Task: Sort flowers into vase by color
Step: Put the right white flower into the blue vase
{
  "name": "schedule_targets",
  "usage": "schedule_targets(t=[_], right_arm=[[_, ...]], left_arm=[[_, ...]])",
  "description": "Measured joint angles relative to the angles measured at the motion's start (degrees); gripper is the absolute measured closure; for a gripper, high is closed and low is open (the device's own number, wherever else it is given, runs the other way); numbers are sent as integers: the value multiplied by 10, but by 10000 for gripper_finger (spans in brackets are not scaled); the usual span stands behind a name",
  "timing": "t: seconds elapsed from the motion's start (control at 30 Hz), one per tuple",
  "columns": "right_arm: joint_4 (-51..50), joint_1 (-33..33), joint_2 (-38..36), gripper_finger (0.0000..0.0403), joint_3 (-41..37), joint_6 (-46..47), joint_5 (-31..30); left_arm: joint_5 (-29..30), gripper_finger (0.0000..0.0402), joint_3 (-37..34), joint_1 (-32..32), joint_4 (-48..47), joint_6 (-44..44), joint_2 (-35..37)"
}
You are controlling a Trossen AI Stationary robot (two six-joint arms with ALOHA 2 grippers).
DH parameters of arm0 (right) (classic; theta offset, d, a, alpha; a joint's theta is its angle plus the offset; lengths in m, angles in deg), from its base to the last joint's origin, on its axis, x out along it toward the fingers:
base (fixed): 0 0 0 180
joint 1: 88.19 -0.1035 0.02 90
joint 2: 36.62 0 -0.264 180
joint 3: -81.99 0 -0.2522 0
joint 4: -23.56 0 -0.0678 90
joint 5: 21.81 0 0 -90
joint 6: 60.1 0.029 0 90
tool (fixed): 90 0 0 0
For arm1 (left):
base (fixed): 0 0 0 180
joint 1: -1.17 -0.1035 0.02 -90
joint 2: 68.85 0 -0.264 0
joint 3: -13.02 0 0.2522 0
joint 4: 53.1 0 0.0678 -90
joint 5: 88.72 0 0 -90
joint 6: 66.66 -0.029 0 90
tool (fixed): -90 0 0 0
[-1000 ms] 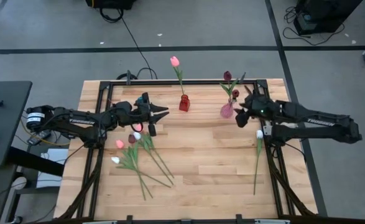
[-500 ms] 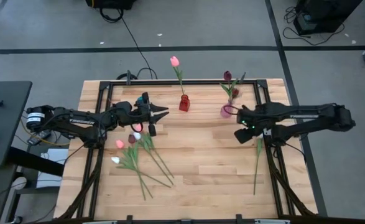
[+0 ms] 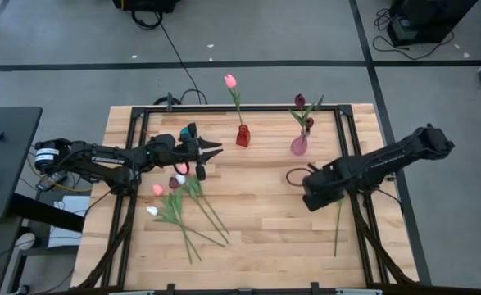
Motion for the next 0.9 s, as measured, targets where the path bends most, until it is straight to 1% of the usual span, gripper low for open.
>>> schedule_targets(t=[0.13,0.27,0.4,0.53,0.6,0.9], right_arm=[[11,-57,15,262,0,79,0],[11,-110,21,263,0,139,-6],[-18,-151,21,269,-4,198,-10],[-28,-170,21,278,-32,240,23],[-25,-173,21,282,-45,257,25],[-14,-173,32,285,-59,292,-25]], left_arm=[[-1,314,0,0,-14,0,0],[-2,314,0,0,-32,1,0],[-2,314,0,0,-39,0,0],[-2,314,0,0,-39,0,0],[-2,314,0,0,-39,0,0],[-2,314,0,1,-41,-1,0]])
